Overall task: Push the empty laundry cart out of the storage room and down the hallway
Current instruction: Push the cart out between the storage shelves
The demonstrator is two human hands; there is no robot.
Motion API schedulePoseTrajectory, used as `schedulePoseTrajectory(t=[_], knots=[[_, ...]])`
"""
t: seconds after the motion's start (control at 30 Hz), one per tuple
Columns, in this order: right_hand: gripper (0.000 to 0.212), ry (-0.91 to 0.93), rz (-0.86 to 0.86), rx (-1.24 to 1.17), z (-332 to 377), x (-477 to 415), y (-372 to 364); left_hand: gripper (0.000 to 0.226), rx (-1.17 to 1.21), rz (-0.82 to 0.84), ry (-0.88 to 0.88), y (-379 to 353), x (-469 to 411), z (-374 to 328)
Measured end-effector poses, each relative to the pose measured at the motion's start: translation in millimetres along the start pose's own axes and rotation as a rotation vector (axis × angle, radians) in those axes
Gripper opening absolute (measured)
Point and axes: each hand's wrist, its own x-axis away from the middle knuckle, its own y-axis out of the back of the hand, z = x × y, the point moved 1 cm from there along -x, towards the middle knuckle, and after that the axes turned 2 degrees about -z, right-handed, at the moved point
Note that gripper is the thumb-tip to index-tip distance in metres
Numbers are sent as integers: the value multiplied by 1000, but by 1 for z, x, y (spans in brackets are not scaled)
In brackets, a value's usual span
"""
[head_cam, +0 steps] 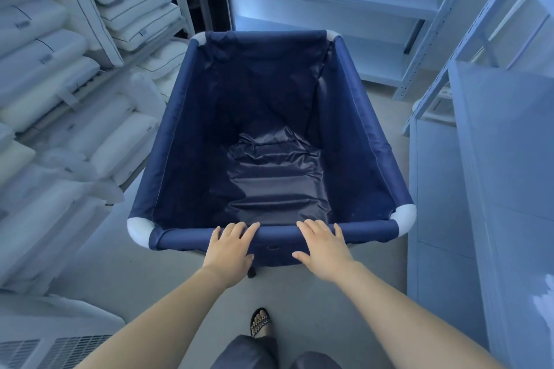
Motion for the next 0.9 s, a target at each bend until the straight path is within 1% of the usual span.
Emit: schedulePoseTrajectory(t=[0.17,0.37,0.53,0.7,0.9], knots=[[66,15,7,13,-7,29,-5,69,9,10,10,-6,36,-12],[66,-3,14,3,-13,67,-15,65,28,20,21,-13,77,-24],[64,-44,17,-3,-22,91,-17,61,-3,-2,118,-24,101,-33],[68,-89,6,36,-36,111,-26,54,-6,-6,139,-38,116,-30],[65,-77,18,44,-40,121,-37,49,54,-12,95,-52,123,-37]])
